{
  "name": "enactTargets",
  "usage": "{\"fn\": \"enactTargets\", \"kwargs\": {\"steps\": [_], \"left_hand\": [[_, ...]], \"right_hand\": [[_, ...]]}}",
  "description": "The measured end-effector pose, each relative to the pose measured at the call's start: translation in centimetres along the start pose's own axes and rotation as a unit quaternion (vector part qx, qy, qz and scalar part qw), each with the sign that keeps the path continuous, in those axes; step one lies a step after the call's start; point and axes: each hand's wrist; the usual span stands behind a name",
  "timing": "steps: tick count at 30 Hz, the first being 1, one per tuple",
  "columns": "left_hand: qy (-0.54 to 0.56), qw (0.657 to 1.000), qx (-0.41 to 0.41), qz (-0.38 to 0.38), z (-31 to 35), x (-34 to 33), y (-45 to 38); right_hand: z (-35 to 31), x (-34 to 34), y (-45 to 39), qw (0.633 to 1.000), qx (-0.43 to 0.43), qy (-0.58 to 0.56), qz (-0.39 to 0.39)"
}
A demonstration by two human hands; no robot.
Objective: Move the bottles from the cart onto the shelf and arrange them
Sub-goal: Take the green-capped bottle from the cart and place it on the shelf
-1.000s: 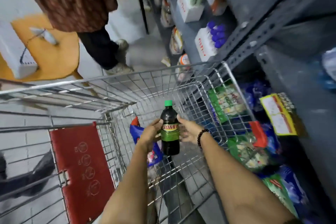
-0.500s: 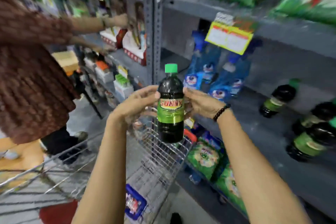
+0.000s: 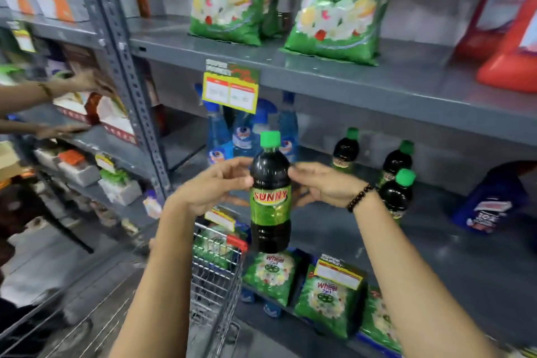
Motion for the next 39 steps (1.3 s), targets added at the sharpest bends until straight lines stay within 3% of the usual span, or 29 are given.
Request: {"fn": "enactTargets", "kwargs": {"steps": [4, 8, 13, 19, 24, 27, 31, 35, 39], "left_hand": [[0.022, 0.997, 0.061, -0.035, -6.1, -2.4, -5.7], [0.085, 0.991, 0.073, -0.067, -10.0, -4.7, -10.9], [0.107, 0.987, 0.086, -0.082, -11.2, -7.1, -14.8], [0.112, 0.986, 0.087, -0.085, -11.4, -8.4, -16.0], [0.112, 0.991, 0.077, -0.003, -11.6, -9.6, -13.9], [0.063, 0.993, 0.090, 0.039, -12.0, -9.2, -11.5], [0.086, 0.983, 0.117, 0.113, -12.9, -8.1, -6.3], [0.151, 0.951, 0.144, 0.229, -14.0, -5.8, 1.0], [0.147, 0.910, 0.185, 0.340, -16.2, -1.9, 9.8]], "right_hand": [[5.6, 3.9, 0.2, 0.993, -0.065, -0.071, 0.066], [9.1, 6.8, 0.0, 0.980, -0.067, -0.128, 0.136], [10.1, 8.4, -0.8, 0.949, -0.030, -0.210, 0.233], [11.3, 9.1, -1.0, 0.925, -0.025, -0.258, 0.277], [11.4, 7.5, -0.6, 0.911, -0.033, -0.266, 0.314], [11.9, 5.7, -0.5, 0.879, -0.059, -0.287, 0.376], [13.0, 1.5, -0.5, 0.849, -0.110, -0.297, 0.423], [13.9, -4.9, -2.6, 0.868, -0.143, -0.273, 0.389], [14.8, -12.3, -7.2, 0.901, -0.170, -0.246, 0.315]]}}
Point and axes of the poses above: each hand's wrist, its own y-axis away from the middle knuckle, its own x-axis out of the back of the hand, z = x × y, and after that the axes turned 9 degrees about -x, right-handed
